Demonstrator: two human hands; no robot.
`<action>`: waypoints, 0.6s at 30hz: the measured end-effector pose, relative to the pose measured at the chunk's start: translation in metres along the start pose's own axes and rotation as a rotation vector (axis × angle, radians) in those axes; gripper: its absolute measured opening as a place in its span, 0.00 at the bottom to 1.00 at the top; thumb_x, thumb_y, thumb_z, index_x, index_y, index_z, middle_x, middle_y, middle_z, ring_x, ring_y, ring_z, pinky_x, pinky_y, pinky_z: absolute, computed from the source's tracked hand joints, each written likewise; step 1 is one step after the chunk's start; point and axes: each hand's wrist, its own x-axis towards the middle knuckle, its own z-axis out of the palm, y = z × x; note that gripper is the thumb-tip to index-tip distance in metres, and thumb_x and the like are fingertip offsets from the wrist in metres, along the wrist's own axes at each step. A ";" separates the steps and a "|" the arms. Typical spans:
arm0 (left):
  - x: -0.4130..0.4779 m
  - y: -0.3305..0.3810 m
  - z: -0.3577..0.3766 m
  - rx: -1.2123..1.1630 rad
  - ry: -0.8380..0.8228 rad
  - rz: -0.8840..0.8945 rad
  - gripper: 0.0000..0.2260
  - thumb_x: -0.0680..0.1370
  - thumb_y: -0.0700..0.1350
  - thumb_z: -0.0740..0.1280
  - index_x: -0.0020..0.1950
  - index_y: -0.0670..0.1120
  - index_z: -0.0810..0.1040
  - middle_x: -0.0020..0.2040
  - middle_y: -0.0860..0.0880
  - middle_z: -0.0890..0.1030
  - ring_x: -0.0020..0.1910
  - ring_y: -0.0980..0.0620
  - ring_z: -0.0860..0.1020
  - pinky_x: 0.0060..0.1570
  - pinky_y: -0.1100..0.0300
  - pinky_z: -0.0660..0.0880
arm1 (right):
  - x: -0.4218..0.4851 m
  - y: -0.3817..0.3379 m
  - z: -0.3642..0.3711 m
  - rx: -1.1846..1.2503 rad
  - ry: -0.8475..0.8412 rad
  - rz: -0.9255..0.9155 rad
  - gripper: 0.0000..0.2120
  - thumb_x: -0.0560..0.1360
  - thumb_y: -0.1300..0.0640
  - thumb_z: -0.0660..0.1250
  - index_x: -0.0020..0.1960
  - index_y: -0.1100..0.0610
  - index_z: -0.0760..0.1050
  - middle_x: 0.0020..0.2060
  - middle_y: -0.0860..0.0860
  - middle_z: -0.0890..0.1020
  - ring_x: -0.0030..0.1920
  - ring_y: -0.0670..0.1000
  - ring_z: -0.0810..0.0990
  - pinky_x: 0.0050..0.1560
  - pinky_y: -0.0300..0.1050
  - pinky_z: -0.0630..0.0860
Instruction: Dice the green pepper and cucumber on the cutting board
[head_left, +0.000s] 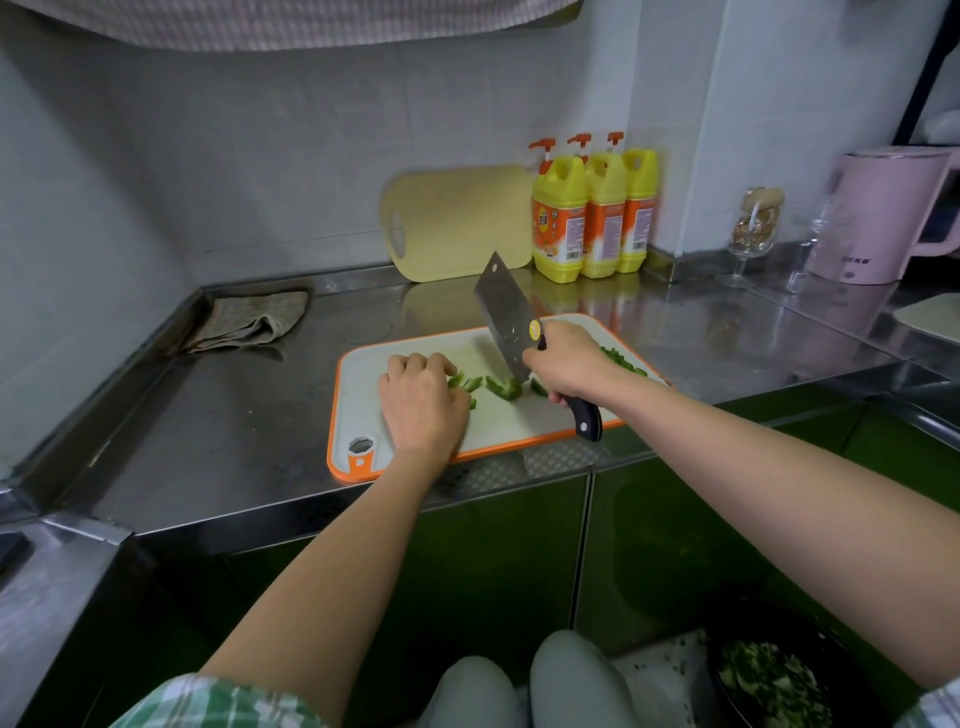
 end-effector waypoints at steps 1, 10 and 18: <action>0.000 0.002 -0.001 -0.016 0.008 0.011 0.13 0.72 0.46 0.66 0.55 0.48 0.79 0.53 0.46 0.80 0.54 0.44 0.70 0.49 0.52 0.65 | -0.002 0.000 -0.006 0.007 0.013 -0.003 0.08 0.79 0.63 0.57 0.41 0.60 0.67 0.24 0.57 0.74 0.21 0.51 0.74 0.25 0.40 0.72; -0.001 0.023 0.010 -0.020 -0.124 0.143 0.18 0.75 0.50 0.64 0.64 0.49 0.78 0.61 0.48 0.79 0.61 0.44 0.68 0.56 0.51 0.64 | -0.015 0.019 -0.015 -0.140 -0.122 0.044 0.05 0.78 0.62 0.58 0.43 0.59 0.69 0.29 0.58 0.76 0.23 0.51 0.75 0.23 0.36 0.67; 0.006 0.026 0.014 -0.026 -0.193 0.196 0.10 0.77 0.50 0.65 0.57 0.53 0.81 0.52 0.49 0.82 0.59 0.46 0.68 0.52 0.52 0.61 | -0.014 0.024 -0.009 -0.168 -0.099 0.028 0.06 0.76 0.63 0.57 0.40 0.58 0.68 0.28 0.58 0.76 0.22 0.53 0.75 0.21 0.35 0.66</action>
